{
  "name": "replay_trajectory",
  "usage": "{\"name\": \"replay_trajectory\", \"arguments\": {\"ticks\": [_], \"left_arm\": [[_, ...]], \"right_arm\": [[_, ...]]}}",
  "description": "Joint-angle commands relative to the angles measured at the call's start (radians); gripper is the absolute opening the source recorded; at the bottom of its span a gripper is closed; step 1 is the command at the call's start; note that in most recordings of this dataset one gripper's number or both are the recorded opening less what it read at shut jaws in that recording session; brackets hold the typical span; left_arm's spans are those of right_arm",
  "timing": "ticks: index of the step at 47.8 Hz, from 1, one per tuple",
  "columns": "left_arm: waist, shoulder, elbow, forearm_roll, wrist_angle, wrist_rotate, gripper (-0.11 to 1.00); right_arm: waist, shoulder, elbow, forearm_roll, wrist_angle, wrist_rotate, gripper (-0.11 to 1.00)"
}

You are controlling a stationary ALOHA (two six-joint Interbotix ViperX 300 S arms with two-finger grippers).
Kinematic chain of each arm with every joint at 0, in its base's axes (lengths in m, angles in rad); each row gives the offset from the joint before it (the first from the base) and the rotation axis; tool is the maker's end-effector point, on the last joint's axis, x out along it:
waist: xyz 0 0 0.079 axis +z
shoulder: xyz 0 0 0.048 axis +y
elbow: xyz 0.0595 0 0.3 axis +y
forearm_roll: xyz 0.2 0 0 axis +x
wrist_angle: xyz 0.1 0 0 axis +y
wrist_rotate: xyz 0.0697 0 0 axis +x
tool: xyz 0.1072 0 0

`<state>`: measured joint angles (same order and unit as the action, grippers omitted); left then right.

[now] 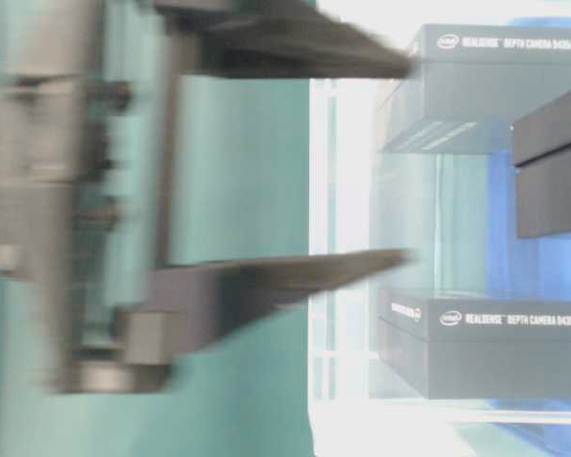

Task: Take the box out of the case with the right arm.
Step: 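Open the right gripper, release the box, and raise away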

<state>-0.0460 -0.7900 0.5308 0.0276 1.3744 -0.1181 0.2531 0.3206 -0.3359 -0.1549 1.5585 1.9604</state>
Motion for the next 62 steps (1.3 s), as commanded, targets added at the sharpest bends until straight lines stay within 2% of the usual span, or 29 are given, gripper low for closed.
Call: {"name": "replay_trajectory", "arguments": {"ticks": [1,20,27,33,46,62], "left_arm": [[-0.005,0.002,-0.025,0.003,-0.005,0.0,0.02],[-0.005,0.002,-0.023,0.003,-0.005,0.0,0.02],[-0.002,0.002,-0.025,0.003,-0.005,-0.002,0.02],[-0.002,0.002,-0.023,0.002,-0.005,-0.002,0.02],[-0.002,0.002,-0.025,0.003,-0.005,-0.002,0.02],[-0.002,0.003,-0.023,0.003,-0.005,0.0,0.02]], "right_arm": [[-0.002,-0.048,-0.072,-0.006,0.057,-0.006,0.91],[-0.003,-0.048,-0.098,-0.006,0.08,-0.029,0.91],[0.002,-0.051,-0.089,-0.005,0.083,-0.066,0.91],[0.012,-0.072,-0.055,-0.002,0.081,-0.069,0.91],[0.038,-0.207,0.13,0.0,0.057,-0.034,0.91],[0.094,-0.476,0.465,0.002,-0.028,0.017,0.91]]}}
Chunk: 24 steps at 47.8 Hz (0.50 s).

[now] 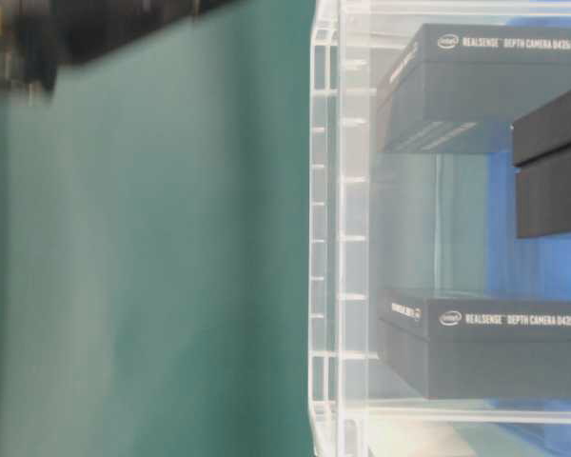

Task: Take the box out of the case with the right arm.
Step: 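Open the right gripper, release the box, and raise away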

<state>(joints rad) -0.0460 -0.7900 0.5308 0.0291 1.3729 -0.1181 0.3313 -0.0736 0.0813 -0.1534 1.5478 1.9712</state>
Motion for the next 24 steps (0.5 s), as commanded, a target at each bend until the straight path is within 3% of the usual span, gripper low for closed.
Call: {"name": "replay_trajectory", "arguments": {"ticks": [1,11,24], "left_arm": [[-0.005,0.002,-0.023,0.002,-0.003,0.0,0.02],[-0.002,0.002,-0.023,0.002,-0.003,0.003,0.02],[-0.002,0.003,-0.023,0.002,-0.003,0.003,0.02]], "right_arm": [[0.02,-0.097,0.066,0.002,-0.02,0.008,0.91],[0.055,-0.242,0.218,0.005,-0.025,0.031,0.91],[0.041,-0.33,0.285,-0.008,-0.02,0.015,0.91]]}}
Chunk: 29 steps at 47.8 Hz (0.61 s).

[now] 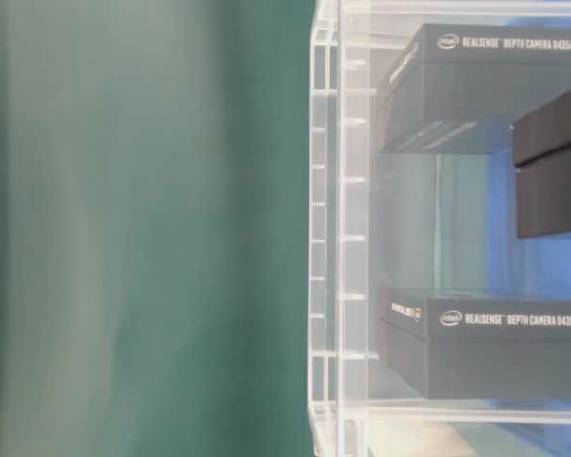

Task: Take the box out of the case with the right arm.
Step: 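Open the right gripper, release the box, and raise away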

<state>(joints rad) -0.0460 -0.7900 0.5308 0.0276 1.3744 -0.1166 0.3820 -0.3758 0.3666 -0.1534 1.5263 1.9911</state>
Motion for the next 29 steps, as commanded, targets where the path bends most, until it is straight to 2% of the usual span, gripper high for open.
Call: {"name": "replay_trajectory", "arguments": {"ticks": [1,6,16,29], "left_arm": [[-0.002,0.003,-0.025,0.003,-0.005,0.002,0.02],[-0.002,0.005,-0.023,0.003,-0.005,0.002,0.02],[-0.002,0.005,-0.023,0.003,-0.005,0.0,0.02],[-0.005,0.006,-0.025,0.003,-0.005,0.0,0.02]], "right_arm": [[-0.018,-0.034,0.003,-0.011,0.003,-0.011,0.91],[-0.063,-0.051,0.018,-0.012,0.002,-0.058,0.91],[-0.225,-0.087,0.052,-0.012,-0.003,-0.229,0.91],[-0.465,-0.103,0.066,-0.014,-0.028,-0.488,0.91]]}}
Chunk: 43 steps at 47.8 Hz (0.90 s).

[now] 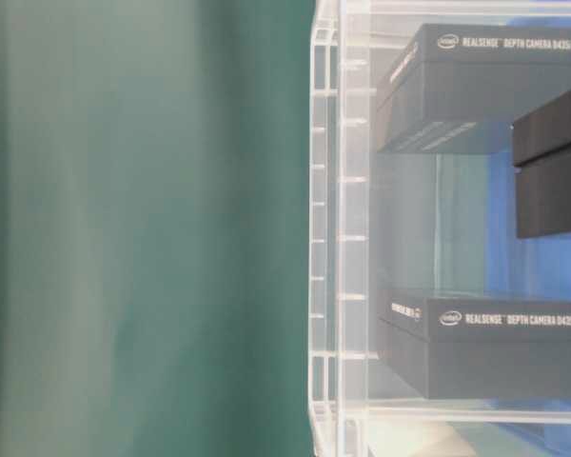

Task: Take the box out of the case with the right arm.
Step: 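Open the right gripper, release the box, and raise away, then move the open right gripper over the left black box in the case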

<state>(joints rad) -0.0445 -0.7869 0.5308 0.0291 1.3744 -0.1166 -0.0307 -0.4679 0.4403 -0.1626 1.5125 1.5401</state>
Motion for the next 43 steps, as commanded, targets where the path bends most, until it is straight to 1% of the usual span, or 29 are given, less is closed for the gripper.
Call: {"name": "replay_trajectory", "arguments": {"ticks": [1,7,12,43], "left_arm": [[-0.003,0.003,-0.023,0.002,-0.005,0.0,0.02],[-0.003,0.003,-0.025,0.002,-0.005,0.0,0.02],[-0.006,0.003,-0.025,0.002,-0.005,0.0,0.02],[-0.006,0.008,-0.026,0.002,-0.005,0.0,0.02]], "right_arm": [[-0.078,-0.011,-0.008,-0.003,-0.02,-0.061,0.91],[-0.16,-0.011,0.0,-0.003,-0.052,-0.14,0.91],[-0.193,-0.011,0.002,0.0,-0.064,-0.17,0.91],[-0.196,-0.011,0.005,0.006,-0.061,-0.17,0.91]]}}
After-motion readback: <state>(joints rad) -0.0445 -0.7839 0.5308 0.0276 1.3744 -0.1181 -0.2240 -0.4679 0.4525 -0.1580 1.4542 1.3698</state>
